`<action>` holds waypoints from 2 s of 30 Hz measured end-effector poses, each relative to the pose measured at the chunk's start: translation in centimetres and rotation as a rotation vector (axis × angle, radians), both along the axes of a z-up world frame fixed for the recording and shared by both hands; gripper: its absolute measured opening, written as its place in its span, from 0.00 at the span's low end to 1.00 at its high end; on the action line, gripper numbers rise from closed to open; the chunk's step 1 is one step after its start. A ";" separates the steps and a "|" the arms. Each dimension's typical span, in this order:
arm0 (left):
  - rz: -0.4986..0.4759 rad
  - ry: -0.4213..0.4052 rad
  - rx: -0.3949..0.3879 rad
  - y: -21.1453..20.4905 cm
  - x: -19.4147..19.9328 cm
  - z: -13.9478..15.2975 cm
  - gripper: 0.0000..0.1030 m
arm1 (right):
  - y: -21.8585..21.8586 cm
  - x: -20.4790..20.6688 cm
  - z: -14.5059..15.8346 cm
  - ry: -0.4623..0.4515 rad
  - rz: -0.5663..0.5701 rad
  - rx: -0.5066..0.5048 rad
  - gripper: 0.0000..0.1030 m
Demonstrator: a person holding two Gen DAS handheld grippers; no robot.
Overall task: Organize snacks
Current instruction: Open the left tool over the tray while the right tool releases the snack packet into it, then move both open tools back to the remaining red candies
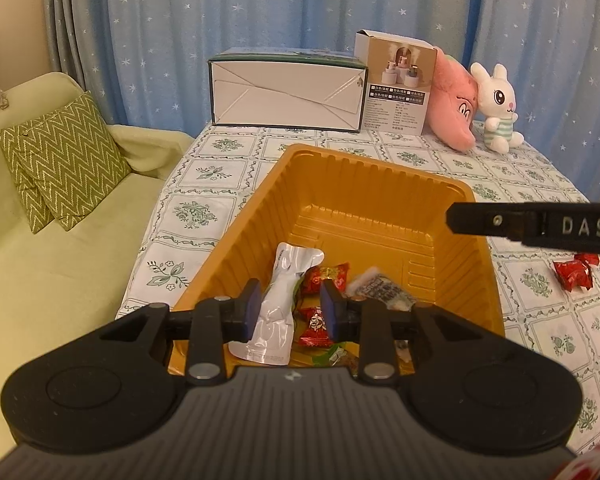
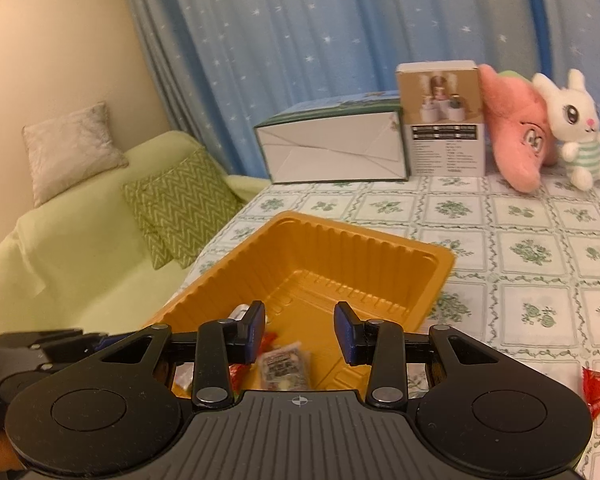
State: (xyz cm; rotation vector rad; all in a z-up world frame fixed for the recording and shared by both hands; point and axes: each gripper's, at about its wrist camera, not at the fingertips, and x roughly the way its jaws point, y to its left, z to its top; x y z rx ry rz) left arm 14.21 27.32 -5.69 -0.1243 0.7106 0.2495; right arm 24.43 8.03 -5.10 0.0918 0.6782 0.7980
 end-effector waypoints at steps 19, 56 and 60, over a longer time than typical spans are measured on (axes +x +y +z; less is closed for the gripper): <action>-0.111 -0.056 -0.014 -4.4 0.9 1.6 0.29 | -6.9 0.8 0.7 -0.016 -0.204 -0.015 0.49; -0.480 -0.109 0.000 -20.6 0.9 1.3 0.78 | -26.9 -5.5 -0.8 0.013 -0.611 -0.064 0.67; -0.489 -0.100 -0.002 -21.8 1.2 1.3 0.81 | -28.1 -5.8 -0.5 0.024 -0.611 -0.074 0.67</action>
